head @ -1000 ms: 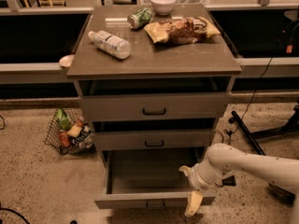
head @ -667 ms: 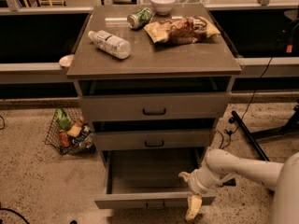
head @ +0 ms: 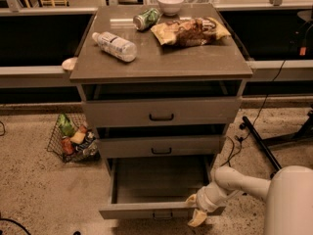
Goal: Close bottom drawer
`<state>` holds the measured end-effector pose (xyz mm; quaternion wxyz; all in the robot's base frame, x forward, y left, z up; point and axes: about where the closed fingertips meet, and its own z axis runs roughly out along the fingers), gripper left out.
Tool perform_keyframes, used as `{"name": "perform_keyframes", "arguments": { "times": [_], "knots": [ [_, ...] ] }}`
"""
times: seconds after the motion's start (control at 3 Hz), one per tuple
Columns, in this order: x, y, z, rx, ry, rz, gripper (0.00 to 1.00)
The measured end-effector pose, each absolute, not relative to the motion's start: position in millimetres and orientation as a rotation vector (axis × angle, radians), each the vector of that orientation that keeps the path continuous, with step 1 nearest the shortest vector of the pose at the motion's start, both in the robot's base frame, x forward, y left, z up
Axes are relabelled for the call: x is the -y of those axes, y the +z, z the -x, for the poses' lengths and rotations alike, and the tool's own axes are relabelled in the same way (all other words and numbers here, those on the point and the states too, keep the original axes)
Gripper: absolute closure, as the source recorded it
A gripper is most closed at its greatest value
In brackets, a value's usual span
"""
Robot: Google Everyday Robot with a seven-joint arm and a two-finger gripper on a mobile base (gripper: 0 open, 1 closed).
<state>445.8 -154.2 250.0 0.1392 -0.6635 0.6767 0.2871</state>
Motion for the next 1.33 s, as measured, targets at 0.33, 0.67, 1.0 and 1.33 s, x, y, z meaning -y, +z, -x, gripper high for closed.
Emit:
{"name": "perform_keyframes", "arguments": {
  "times": [0.33, 0.67, 1.0, 1.33],
  "knots": [
    [153.9, 243.9, -446.9, -1.956, 0.833, 1.911, 0.64],
    [153.8, 243.8, -446.9, -1.956, 0.833, 1.911, 0.87],
    [150.3, 223.4, -441.4, -1.992, 0.788, 1.940, 1.00],
    [144.1, 188.9, -433.2, -2.029, 0.728, 1.983, 1.00]
  ]
}}
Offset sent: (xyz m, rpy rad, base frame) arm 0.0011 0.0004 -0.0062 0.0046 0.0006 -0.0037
